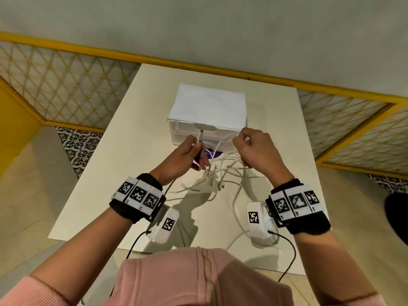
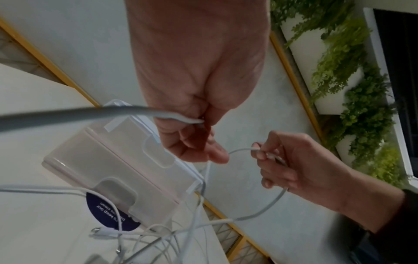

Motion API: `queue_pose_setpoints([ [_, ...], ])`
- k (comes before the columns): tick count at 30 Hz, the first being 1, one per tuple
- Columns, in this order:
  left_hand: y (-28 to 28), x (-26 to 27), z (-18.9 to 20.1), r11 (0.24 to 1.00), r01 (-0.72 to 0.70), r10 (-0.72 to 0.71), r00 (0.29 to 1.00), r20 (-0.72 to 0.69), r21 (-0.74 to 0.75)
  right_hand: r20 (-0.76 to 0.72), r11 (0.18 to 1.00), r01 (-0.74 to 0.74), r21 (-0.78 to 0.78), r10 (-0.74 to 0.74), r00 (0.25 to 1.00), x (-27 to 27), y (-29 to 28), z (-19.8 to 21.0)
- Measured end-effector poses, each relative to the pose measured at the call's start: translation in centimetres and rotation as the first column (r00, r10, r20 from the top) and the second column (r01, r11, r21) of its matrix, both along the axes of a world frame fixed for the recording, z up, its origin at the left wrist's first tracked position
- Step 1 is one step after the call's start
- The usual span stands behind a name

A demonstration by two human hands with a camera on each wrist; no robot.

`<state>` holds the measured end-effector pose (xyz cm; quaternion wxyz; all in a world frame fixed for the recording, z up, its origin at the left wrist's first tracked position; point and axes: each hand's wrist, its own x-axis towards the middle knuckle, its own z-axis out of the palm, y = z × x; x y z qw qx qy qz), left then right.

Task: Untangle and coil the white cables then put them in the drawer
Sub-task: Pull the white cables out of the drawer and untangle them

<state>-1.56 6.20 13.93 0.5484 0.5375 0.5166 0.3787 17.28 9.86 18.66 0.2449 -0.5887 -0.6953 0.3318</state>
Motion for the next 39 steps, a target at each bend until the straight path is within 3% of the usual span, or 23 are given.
queue_pose_setpoints([
  [2,0.0,-0.1,-0.2,1.0,-0.004,0.004,1.0,-0.013,-0.01,0.008,1.0,-0.013,0.001,0.013,1.0,0.1,0.0,0.4],
  [5,0.0,-0.2,-0.7,1.0,-0.013,0.013,1.0,-0.004,-0.026,-0.101,0.997,-0.065,-0.047,0.06,0.993,0.3,-0.5,0.6],
  [8,0.1,-0.3,-0.9,0.999,-0.023,0.023,1.0,-0.006,-0.028,-0.121,1.0,-0.027,0.008,0.028,0.992,0.6,-0.5,0.4],
  [11,0.0,-0.2,-0.8,0.999,-0.018,0.018,1.0,0.014,-0.036,-0.047,0.998,0.024,0.054,-0.021,0.999,0.8,0.1,-0.1],
  [15,0.1,0.0,-0.7,0.999,-0.015,0.014,1.0,-0.014,-0.044,0.223,0.998,0.042,0.051,-0.052,0.974,0.9,0.5,-0.9],
  [18,0.0,0.0,-0.9,0.999,-0.017,0.016,1.0,-0.024,-0.051,0.205,0.987,0.106,0.118,-0.128,0.97,1.1,0.4,-1.7],
  [20,-0.1,0.0,-1.0,0.998,-0.021,0.02,1.0,-0.021,-0.055,0.119,0.978,0.15,0.143,-0.167,0.979,1.3,0.5,-1.9],
  [22,0.0,0.0,-1.1,0.998,-0.021,0.021,1.0,-0.004,-0.058,-0.018,0.992,0.104,0.075,-0.103,0.995,1.3,0.2,-1.6],
  [24,0.2,0.2,-1.0,0.998,-0.019,0.021,0.999,0.04,-0.057,-0.102,0.999,-0.034,-0.003,0.034,0.994,0.6,-0.4,-1.5],
  [29,0.6,0.8,-0.4,0.995,-0.094,0.101,0.966,0.237,-0.038,-0.049,0.932,-0.346,-0.108,0.342,0.938,-1.8,-1.9,-2.8],
  [33,0.7,0.5,-0.3,0.99,-0.135,0.141,0.941,0.307,-0.04,-0.049,0.879,-0.459,-0.129,0.456,0.888,-2.6,-2.3,-3.3],
  [39,0.7,-0.1,-0.4,0.989,-0.139,0.149,0.93,0.335,-0.054,0.021,0.844,-0.536,-0.017,0.537,0.844,-3.1,-1.8,-3.4],
])
